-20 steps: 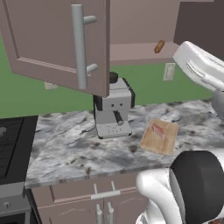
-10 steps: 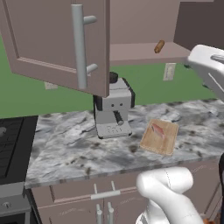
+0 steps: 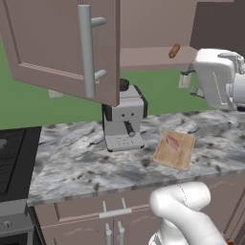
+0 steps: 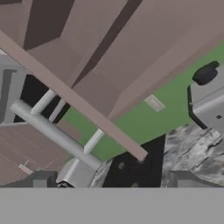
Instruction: Open the cabinet, retrieve the rolling pin, and place it next to the meat on the cutting board to prepare for tenderizing.
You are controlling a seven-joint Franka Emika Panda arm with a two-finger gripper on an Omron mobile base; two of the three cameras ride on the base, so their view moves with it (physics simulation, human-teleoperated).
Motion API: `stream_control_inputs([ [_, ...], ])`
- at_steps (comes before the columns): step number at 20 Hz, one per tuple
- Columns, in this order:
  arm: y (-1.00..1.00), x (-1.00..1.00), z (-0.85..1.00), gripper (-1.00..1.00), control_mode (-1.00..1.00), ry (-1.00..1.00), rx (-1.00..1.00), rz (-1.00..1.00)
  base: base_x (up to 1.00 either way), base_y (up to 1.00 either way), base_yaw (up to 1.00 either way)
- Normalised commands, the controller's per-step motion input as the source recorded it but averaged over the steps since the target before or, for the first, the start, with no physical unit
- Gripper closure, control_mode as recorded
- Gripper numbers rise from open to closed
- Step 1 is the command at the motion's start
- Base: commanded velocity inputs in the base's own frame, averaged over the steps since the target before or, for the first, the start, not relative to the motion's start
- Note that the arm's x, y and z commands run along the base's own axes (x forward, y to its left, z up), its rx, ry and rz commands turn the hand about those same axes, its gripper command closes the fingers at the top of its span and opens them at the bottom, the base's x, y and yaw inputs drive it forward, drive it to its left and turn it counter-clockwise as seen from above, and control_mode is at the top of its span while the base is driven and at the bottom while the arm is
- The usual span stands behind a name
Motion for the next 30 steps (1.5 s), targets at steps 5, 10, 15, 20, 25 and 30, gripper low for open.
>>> stream_control_inputs([
  [5, 0.29, 0.28, -0.13, -1.0, -1.0, 0.05, 0.01, 0.28, 0.0, 0.0, 0.0],
  [10, 0.24, 0.54, -0.01, -1.0, -1.0, 0.04, 0.02, 0.21, 0.0, 0.0, 0.0],
  [15, 0.02, 0.25, 0.0, -1.0, -1.0, 0.0, 0.04, 0.13, 0.0, 0.0, 0.0],
  [20, 0.0, 0.49, 0.0, -1.0, -1.0, 0.02, 0.05, 0.12, 0.0, 0.0, 0.0],
  [25, 0.0, 0.7, 0.0, -1.0, -1.0, 0.06, 0.04, 0.1, 0.0, 0.0, 0.0],
  [30, 0.04, 0.73, 0.0, -1.0, -1.0, 0.09, 0.01, 0.09, 0.0, 0.0, 0.0],
])
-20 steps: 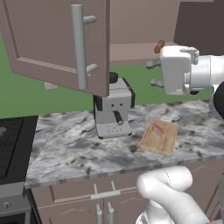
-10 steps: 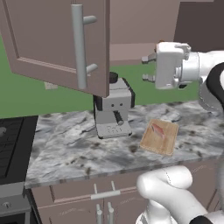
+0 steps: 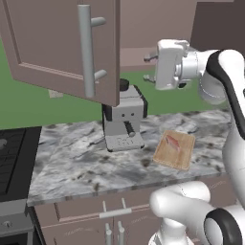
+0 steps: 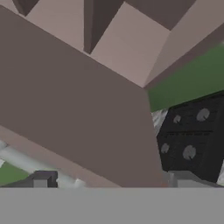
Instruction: Open the cabinet, retrieve the rolling pin, and place it next to the meat on the cutting board to prepare for tenderizing.
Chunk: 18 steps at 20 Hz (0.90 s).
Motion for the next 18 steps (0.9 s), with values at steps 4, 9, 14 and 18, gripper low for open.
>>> stream_control_inputs([
  [4, 0.26, 0.7, 0.0, -1.0, -1.0, 0.11, 0.0, 0.09, 0.0, 0.0, 0.0],
  [9, 0.58, 0.55, 0.0, -1.0, -1.0, 0.08, 0.0, 0.11, 0.0, 0.0, 0.0],
  [14, 0.66, 0.47, 0.0, -1.0, -1.0, 0.06, 0.0, 0.1, 0.0, 0.0, 0.0],
  [18, 0.61, 0.44, -0.01, -1.0, -1.0, 0.07, 0.0, 0.1, 0.0, 0.0, 0.0],
])
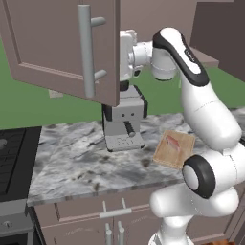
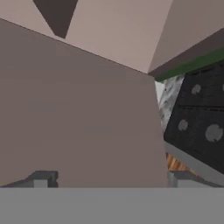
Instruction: Open the cabinet, retrieve the rolling pin, and place it next to the meat on the cutting board to prepare for tenderizing.
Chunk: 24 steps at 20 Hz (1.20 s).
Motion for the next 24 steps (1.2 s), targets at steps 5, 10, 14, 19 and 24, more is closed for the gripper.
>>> stream_control_inputs([
  [5, 0.72, 0.28, -0.01, -1.0, -1.0, 0.06, 0.0, 0.12, 0.0, 0.0, 0.0],
  [10, 0.96, -0.12, 0.0, -1.0, -1.0, 0.0, -0.03, 0.18, 0.0, 0.0, 0.0],
  [14, 1.0, -0.39, 0.0, -1.0, -1.0, -0.03, -0.06, 0.19, 0.0, 0.0, 0.0],
  [19, 1.0, -0.42, 0.0, -1.0, -1.0, -0.04, -0.07, 0.17, 0.0, 0.0, 0.0],
  [24, 1.0, -0.36, -0.01, -1.0, -1.0, -0.04, -0.08, 0.12, 0.0, 0.0, 0.0],
])
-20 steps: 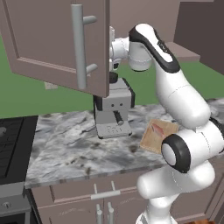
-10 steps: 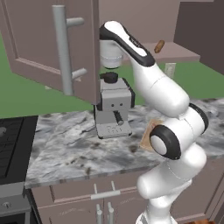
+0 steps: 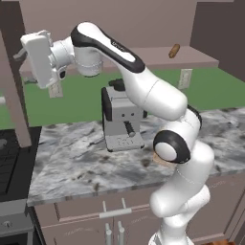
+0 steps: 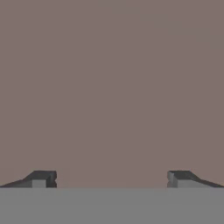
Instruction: Open the cabinet, retrieve the rolling pin, and place it next to the meat on the cutting board to prepare for tenderizing.
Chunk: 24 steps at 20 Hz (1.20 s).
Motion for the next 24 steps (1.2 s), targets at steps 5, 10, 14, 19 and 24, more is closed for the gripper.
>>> stream_control_inputs([
  [5, 0.51, 0.07, -0.07, -1.0, -1.0, 0.03, -0.03, 0.04, 0.0, 0.0, 0.0],
  [10, 0.19, 0.06, -0.05, -1.0, -1.0, -0.01, -0.1, 0.0, 0.0, 0.0, 0.0],
  [14, -0.18, 0.02, 0.0, -1.0, -1.0, -0.05, -0.06, -0.02, 0.0, 0.0, 0.0],
  [19, -0.48, -0.09, 0.0, -1.0, -1.0, -0.05, -0.09, -0.13, 0.0, 0.0, 0.0],
  [24, -0.56, -0.3, 0.0, -1.0, -1.0, -0.06, -0.08, -0.2, 0.0, 0.0, 0.0],
])
